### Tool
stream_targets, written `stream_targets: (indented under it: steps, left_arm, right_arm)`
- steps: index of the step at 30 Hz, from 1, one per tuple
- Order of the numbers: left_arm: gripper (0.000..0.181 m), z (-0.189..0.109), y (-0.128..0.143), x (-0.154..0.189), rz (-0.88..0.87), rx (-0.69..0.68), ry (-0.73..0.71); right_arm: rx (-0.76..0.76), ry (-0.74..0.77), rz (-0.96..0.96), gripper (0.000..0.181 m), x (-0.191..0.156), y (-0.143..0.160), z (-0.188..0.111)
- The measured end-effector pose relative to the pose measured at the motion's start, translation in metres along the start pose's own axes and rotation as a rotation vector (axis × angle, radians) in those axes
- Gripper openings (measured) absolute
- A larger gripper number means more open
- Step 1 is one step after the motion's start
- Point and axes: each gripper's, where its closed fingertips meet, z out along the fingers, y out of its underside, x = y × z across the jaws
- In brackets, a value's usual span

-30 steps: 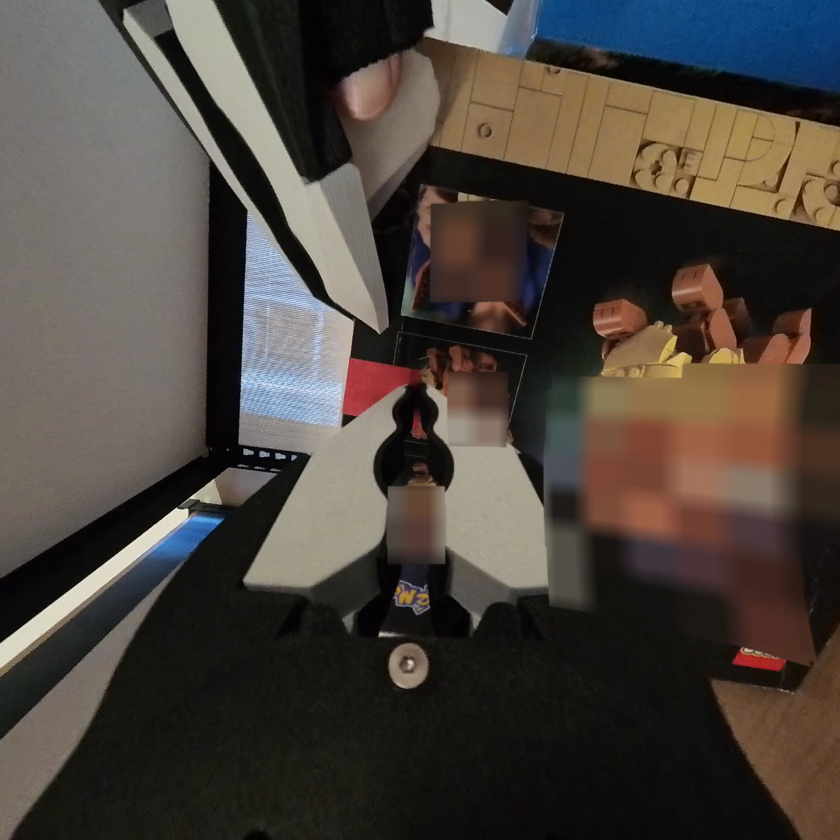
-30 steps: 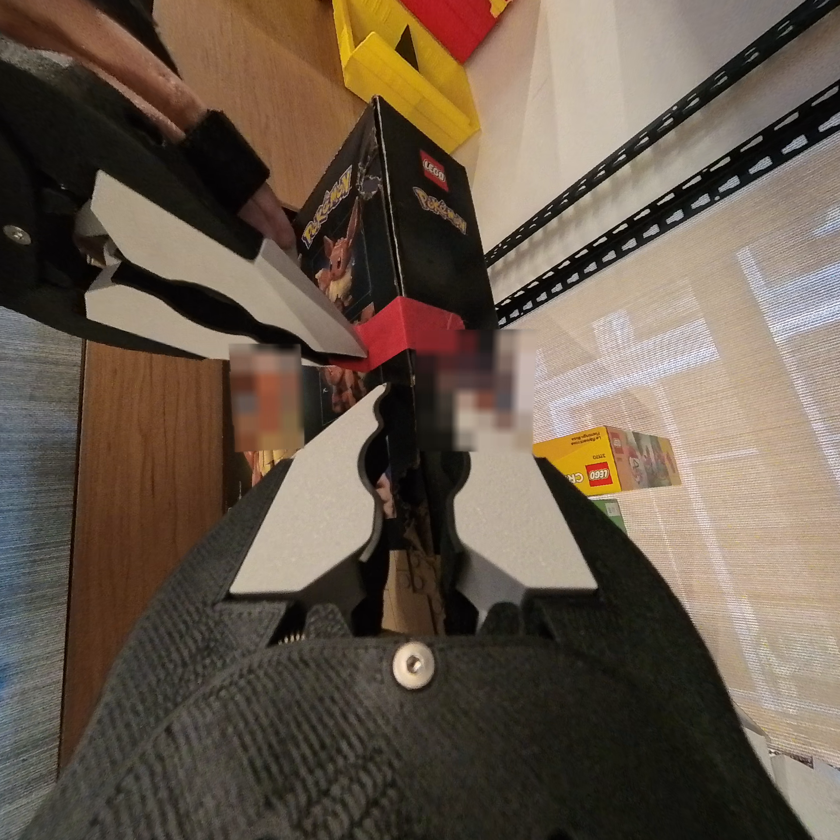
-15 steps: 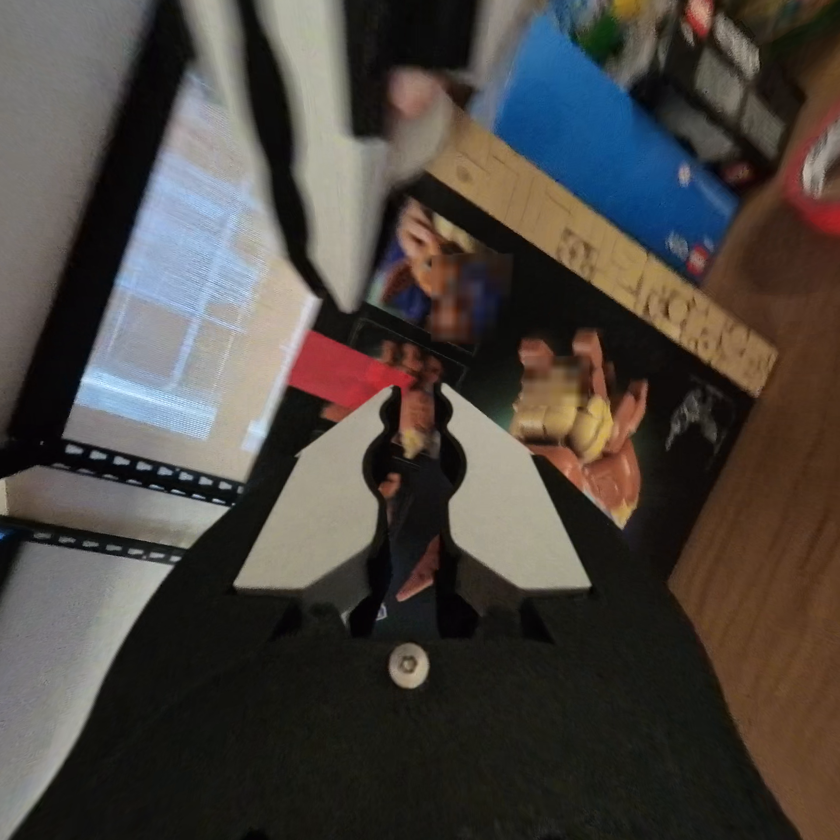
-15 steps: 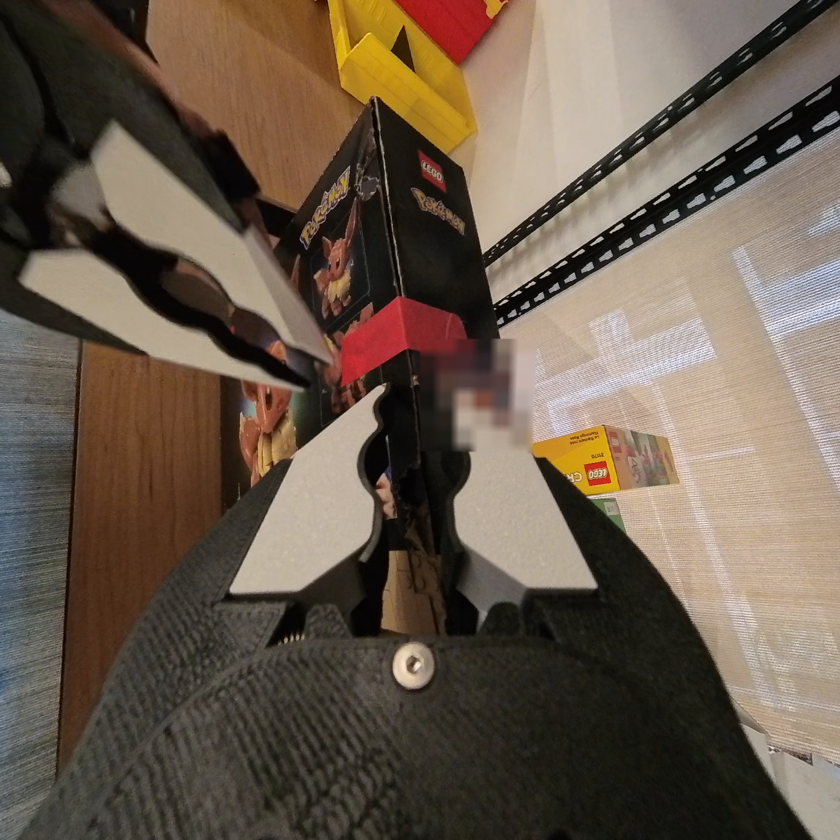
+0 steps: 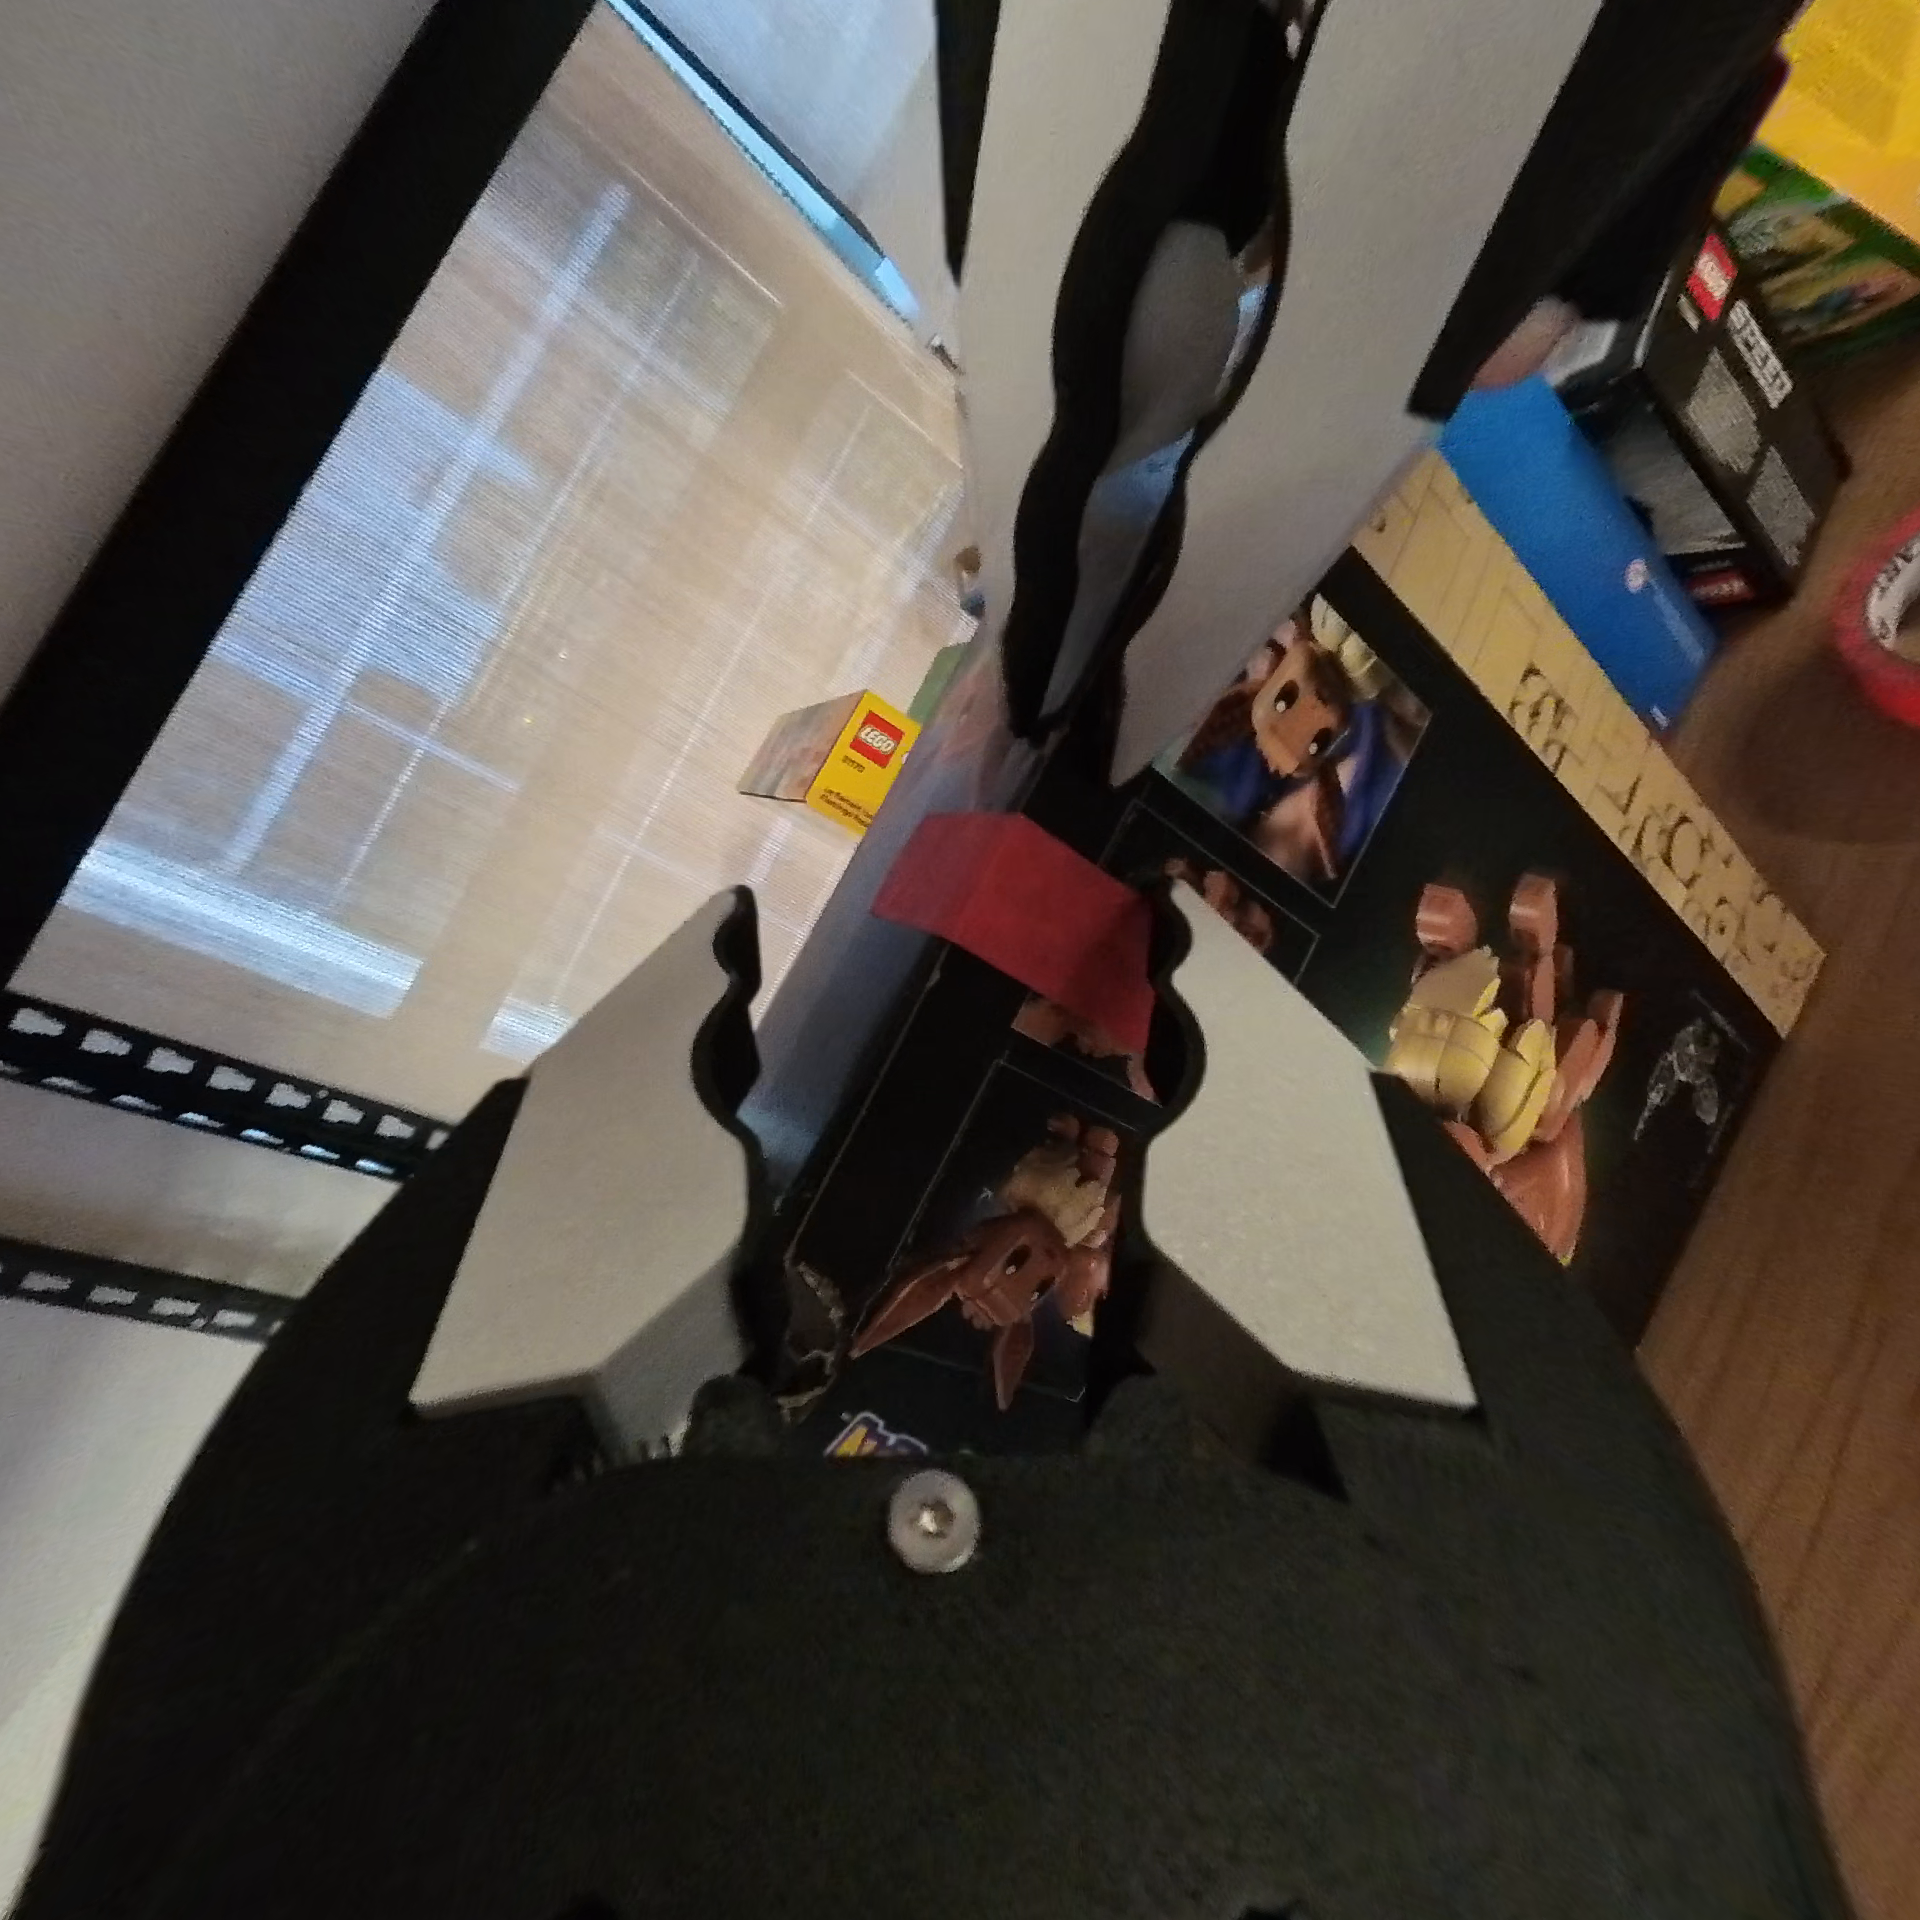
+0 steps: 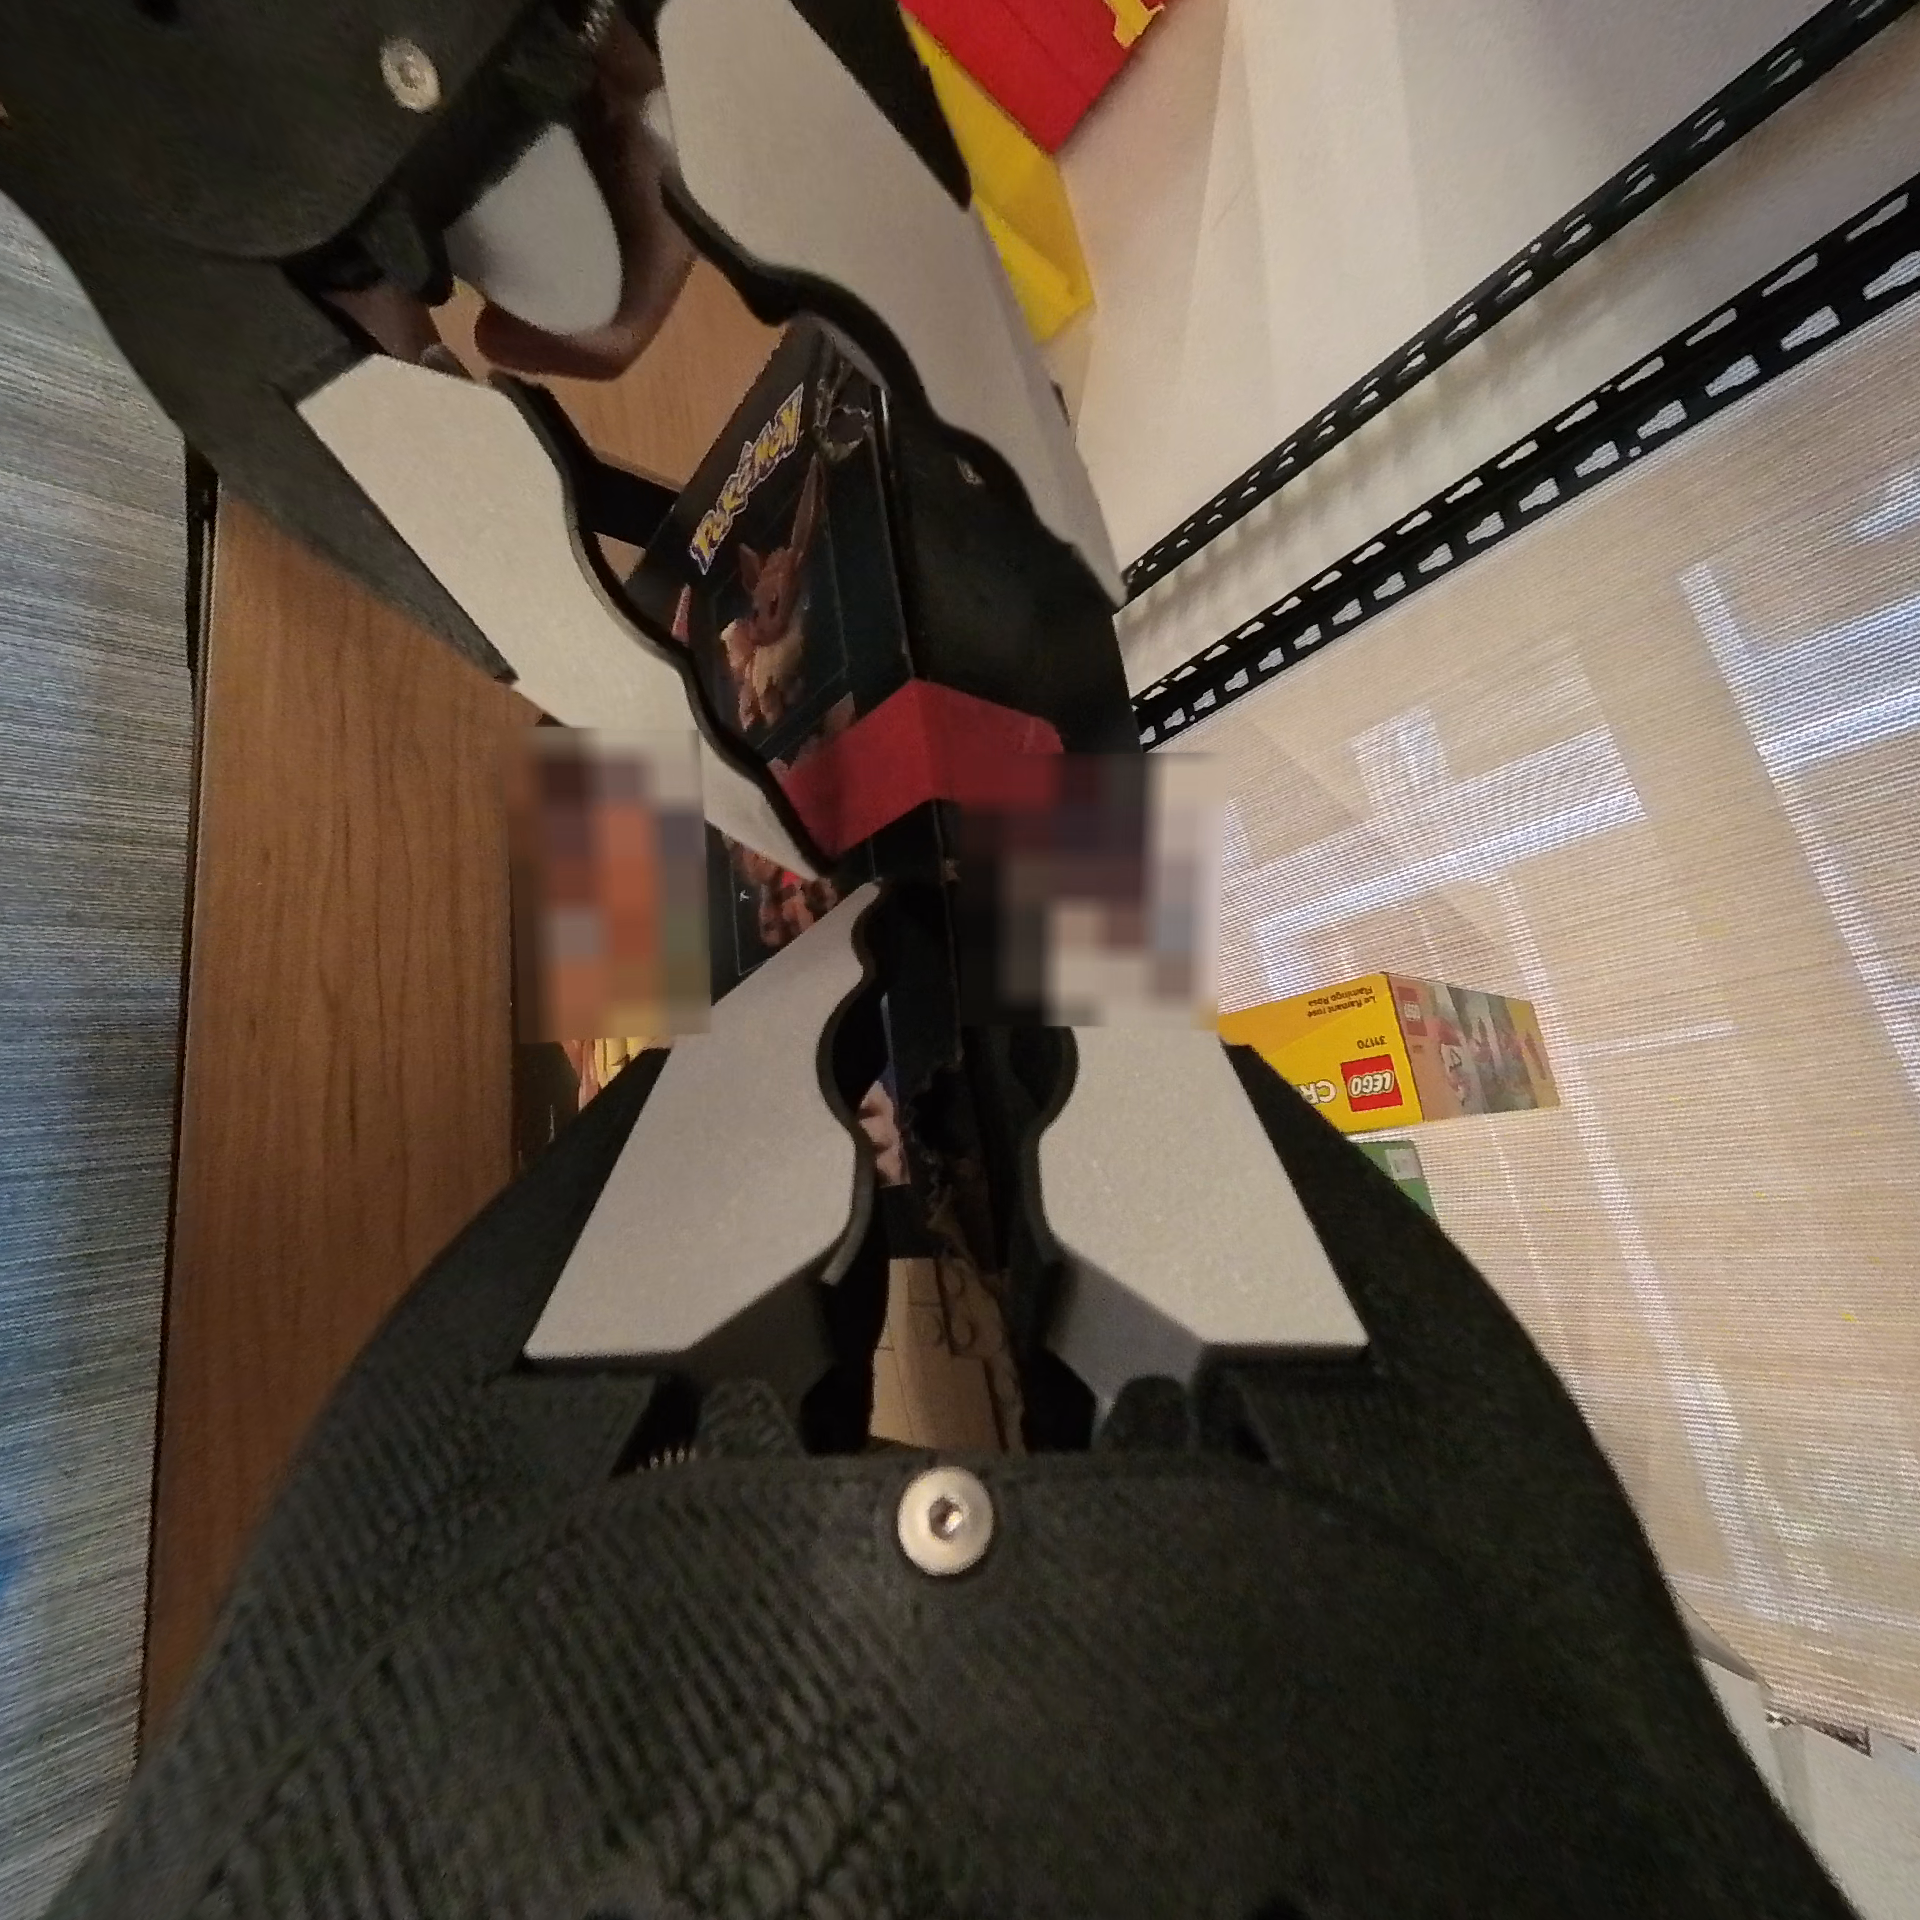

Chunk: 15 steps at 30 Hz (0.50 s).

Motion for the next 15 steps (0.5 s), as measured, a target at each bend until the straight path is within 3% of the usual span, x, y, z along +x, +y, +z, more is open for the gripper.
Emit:
stream_targets:
  steps: [2, 4, 11, 15]
  left_arm:
    - [0.079, 0.002, 0.003, 0.005, 0.001, 0.015, 0.035]
    - [0.071, 0.001, 0.002, 0.004, 0.017, 0.042, 0.030]
    - [0.094, 0.004, 0.016, 0.004, 0.053, -0.022, 0.065]
    - [0.096, 0.008, 0.017, 0.006, 0.057, -0.056, 0.071]
  right_arm:
    - [-0.003, 0.003, -0.002, 0.019, 0.001, 0.001, 0.000]
    - [-0.004, -0.002, 0.002, 0.018, 0.000, 0.000, 0.000]
    - [-0.004, 0.002, -0.003, 0.018, 0.000, 0.000, 0.000]
    - [-0.002, 0.007, -0.005, 0.018, 0.000, 0.001, 0.000]
